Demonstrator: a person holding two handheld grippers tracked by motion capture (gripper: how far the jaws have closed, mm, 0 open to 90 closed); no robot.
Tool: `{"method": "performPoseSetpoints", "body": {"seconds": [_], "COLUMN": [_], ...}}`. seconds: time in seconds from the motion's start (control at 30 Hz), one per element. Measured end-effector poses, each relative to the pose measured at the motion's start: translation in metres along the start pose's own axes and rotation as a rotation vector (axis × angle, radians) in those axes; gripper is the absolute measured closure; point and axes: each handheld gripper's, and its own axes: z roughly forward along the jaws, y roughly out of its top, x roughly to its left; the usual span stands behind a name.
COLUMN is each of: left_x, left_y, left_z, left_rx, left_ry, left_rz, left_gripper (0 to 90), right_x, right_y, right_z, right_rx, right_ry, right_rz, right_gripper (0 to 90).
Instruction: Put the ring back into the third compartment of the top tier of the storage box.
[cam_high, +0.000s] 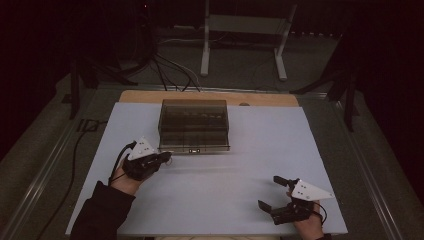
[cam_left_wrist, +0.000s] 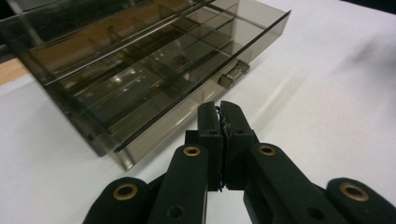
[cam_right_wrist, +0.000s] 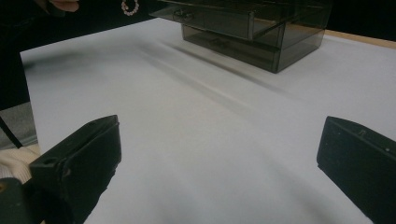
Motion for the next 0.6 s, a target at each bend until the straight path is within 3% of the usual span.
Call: {"method": "performPoseSetpoints", "body": {"seconds": [0.6], "left_x": [-0.012], "left_y": [0.014], "left_z": [0.020], "left_rx": [0.005], "left_ry": [-0.054], "left_rz": [0.038], "left_gripper": [90.0], "right_x": [0.000], "right_y": [0.000], "right_z": [0.000], "right_rx": [-0.002], "right_ry": [-0.001], "right_rz": [0.000], "right_gripper": [0.0]}}
